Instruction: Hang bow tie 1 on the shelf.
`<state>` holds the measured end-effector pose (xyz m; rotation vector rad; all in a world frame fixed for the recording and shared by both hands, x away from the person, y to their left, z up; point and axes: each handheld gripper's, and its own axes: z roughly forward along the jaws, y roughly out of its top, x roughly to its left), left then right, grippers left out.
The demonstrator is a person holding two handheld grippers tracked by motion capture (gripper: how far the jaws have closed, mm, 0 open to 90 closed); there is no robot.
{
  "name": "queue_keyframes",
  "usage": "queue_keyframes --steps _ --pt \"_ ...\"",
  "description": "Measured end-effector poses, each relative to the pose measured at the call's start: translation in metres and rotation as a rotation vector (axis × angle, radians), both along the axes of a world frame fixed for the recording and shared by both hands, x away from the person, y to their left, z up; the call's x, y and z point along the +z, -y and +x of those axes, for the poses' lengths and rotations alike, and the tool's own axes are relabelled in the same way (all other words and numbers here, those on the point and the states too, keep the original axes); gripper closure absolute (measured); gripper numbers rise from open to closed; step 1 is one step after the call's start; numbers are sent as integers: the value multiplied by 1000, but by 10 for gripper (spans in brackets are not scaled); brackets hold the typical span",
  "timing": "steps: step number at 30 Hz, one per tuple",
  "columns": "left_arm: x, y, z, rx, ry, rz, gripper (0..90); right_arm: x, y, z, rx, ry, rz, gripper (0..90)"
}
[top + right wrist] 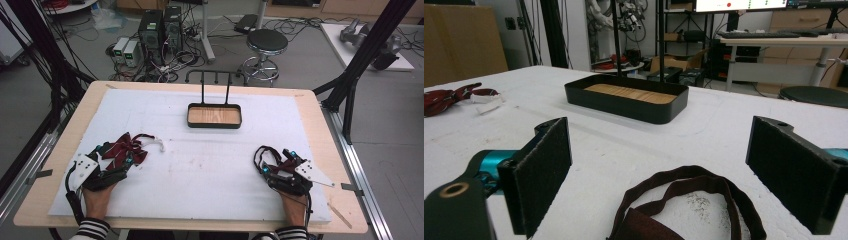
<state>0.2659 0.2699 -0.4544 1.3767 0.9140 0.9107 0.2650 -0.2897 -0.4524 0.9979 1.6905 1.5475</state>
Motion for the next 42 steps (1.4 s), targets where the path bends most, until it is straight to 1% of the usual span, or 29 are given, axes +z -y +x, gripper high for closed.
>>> queue_keyframes --steps 3,5,9,13,18,21,22,25,27,30,31,32,34,36,37,42 --pt "0 0 0 3 2 3 152 0 0 0 -1 -2 3 102" --pt "0 0 0 4 0 5 152 0 1 0 0 4 1 102" --pt "1 0 2 5 -19 -3 152 0 1 0 3 0 4 102" --pt "1 1 1 12 -16 15 152 0 1 0 3 4 4 102" --pt "1 2 2 11 -23 18 151 0 1 -1 4 3 6 102" --pt "2 2 3 3 -34 26 150 0 1 0 4 9 8 102" --pt "2 2 5 -5 -48 29 150 0 1 -1 5 5 14 102" --pt "3 2 6 -10 -60 32 150 0 1 -1 4 7 12 102" --pt "4 3 7 -12 -64 45 150 0 1 -1 4 8 9 102" --pt "9 2 9 -17 -62 52 150 0 1 -1 4 8 11 102" --pt "14 0 11 -23 -67 51 150 0 1 -1 5 7 13 102" --pt "14 0 11 -23 -67 51 150 0 1 -1 5 7 13 102" --pt "20 -2 14 -28 -72 54 150 0 1 -1 7 7 13 102" --pt "25 -4 17 -39 -83 52 151 0 1 -1 7 7 14 102" --pt "30 -6 20 -49 -97 56 151 0 1 -1 8 6 15 102" --pt "36 -7 24 -54 -115 72 150 0 1 -1 7 9 13 102"
